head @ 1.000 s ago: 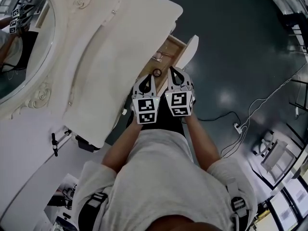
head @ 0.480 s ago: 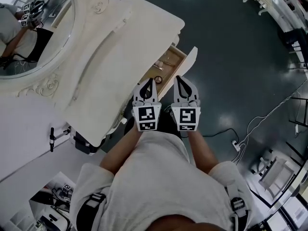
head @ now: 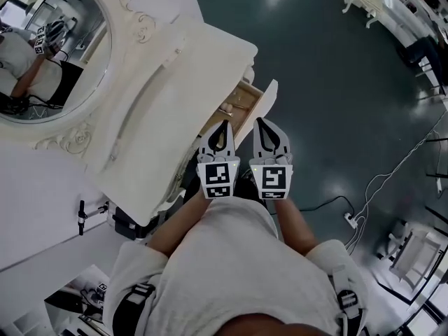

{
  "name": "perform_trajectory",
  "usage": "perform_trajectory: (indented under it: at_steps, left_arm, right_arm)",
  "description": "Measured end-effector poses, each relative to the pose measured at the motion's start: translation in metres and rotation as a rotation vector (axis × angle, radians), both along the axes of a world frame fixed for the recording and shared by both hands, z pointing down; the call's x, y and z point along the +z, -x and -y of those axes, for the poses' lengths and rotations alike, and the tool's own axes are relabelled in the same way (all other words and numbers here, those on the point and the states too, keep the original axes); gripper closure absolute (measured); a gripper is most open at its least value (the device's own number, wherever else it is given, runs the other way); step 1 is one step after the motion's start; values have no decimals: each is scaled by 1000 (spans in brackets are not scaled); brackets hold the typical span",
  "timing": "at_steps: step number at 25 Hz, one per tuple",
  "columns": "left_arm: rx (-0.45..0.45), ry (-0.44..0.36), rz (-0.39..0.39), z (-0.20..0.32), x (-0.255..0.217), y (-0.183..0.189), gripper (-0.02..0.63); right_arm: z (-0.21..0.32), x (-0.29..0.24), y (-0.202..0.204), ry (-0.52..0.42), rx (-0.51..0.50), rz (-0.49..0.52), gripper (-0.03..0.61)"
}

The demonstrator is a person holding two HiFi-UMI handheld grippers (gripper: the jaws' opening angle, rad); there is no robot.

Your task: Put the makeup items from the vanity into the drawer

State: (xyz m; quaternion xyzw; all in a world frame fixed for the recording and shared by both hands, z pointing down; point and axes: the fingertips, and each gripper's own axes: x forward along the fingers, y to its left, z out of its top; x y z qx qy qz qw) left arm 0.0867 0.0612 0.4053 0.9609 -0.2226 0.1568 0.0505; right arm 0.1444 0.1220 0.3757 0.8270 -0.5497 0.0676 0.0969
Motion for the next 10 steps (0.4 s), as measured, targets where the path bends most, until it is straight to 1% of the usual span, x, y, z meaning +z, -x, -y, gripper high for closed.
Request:
perform_trajectory:
  at_steps: [4,10]
  left_arm:
    - [22,-4,5,-10,1,-3,607]
    - [38,-15,-27,-26,-9,-12,607]
  right_arm:
    - [-14,-3,-6,-21,32,12,565]
    - [-32,-8,-12,-42,54,31,565]
